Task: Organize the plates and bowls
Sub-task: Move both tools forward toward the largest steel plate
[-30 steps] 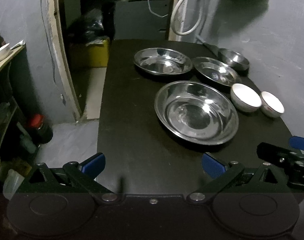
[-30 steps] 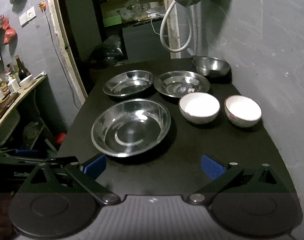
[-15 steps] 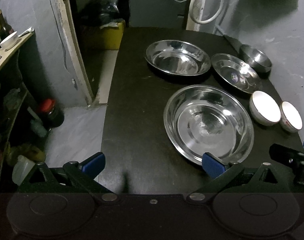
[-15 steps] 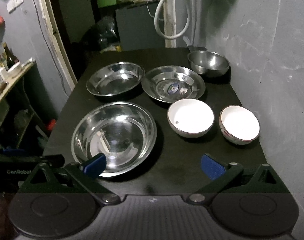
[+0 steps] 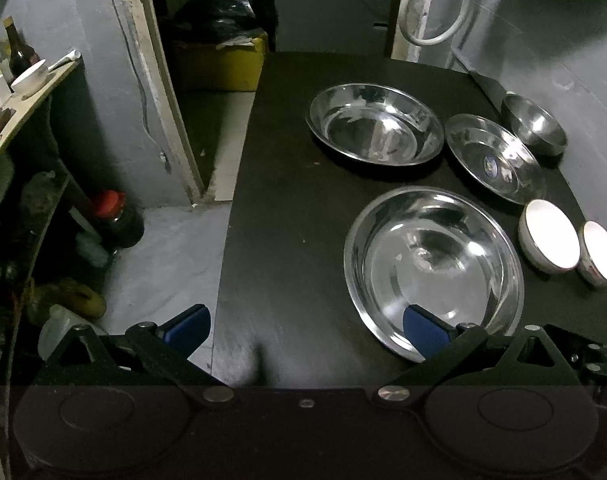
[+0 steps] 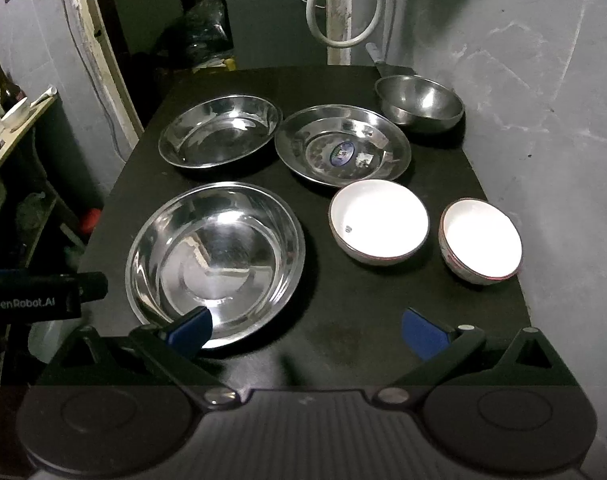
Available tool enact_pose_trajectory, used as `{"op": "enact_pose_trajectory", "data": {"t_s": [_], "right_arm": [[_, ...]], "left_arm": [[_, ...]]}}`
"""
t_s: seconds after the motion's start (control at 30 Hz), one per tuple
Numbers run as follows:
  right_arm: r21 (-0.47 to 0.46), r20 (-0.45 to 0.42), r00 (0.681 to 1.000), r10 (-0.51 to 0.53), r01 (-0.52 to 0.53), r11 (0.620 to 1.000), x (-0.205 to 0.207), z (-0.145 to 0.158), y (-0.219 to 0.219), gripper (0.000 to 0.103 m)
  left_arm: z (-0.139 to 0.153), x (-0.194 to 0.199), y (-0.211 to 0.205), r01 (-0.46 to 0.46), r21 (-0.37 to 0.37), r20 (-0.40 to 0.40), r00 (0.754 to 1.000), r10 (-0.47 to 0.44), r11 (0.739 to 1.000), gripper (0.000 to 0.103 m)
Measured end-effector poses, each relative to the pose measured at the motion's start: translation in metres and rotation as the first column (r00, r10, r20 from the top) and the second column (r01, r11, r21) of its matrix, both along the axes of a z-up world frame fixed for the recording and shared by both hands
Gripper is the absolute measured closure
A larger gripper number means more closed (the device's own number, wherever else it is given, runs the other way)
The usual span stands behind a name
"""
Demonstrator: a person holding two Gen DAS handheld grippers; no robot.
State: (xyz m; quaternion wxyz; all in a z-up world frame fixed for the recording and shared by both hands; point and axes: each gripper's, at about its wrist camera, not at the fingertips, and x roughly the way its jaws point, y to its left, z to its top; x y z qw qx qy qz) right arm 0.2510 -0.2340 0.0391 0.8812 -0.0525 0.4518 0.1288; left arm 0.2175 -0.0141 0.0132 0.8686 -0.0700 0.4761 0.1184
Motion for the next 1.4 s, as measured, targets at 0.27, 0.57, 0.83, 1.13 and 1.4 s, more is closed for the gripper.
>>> {"op": "enact_pose_trajectory", "data": {"t_s": [0.27, 0.57, 0.83, 1.13, 1.4], "right_arm": [[0.035, -0.022, 1.0, -0.017, 0.018, 0.999, 0.01, 0.007, 0.001, 0.0], [0.032, -0.007, 0.995, -0.095, 0.096, 0.995, 0.014, 0.008, 0.012, 0.0], [-0.027, 0.035, 0.984, -0.175, 0.176, 0.984, 0.025, 0.017, 0.033, 0.0], [-0.041, 0.072, 0.979, -0.192, 0.195, 0.98, 0.05, 0.02, 0.068, 0.0], [-0.045, 0.087, 0.976, -0.198, 0.203, 0.978, 0.078, 0.011, 0.097, 0.0]], "left_arm": [[0.009, 0.008, 0.005, -0.009, 0.01, 0.0, 1.0, 0.009, 1.0, 0.001], [0.011, 0.029, 0.024, 0.08, 0.004, 0.03, 0.996, -0.08, 0.997, 0.001], [0.011, 0.067, 0.041, 0.226, 0.015, 0.084, 0.971, -0.226, 0.974, 0.001], [0.007, 0.1, 0.074, 0.27, 0.039, 0.112, 0.956, -0.273, 0.962, 0.001], [0.0, 0.146, 0.104, 0.286, 0.072, 0.145, 0.945, -0.294, 0.955, 0.001]]}}
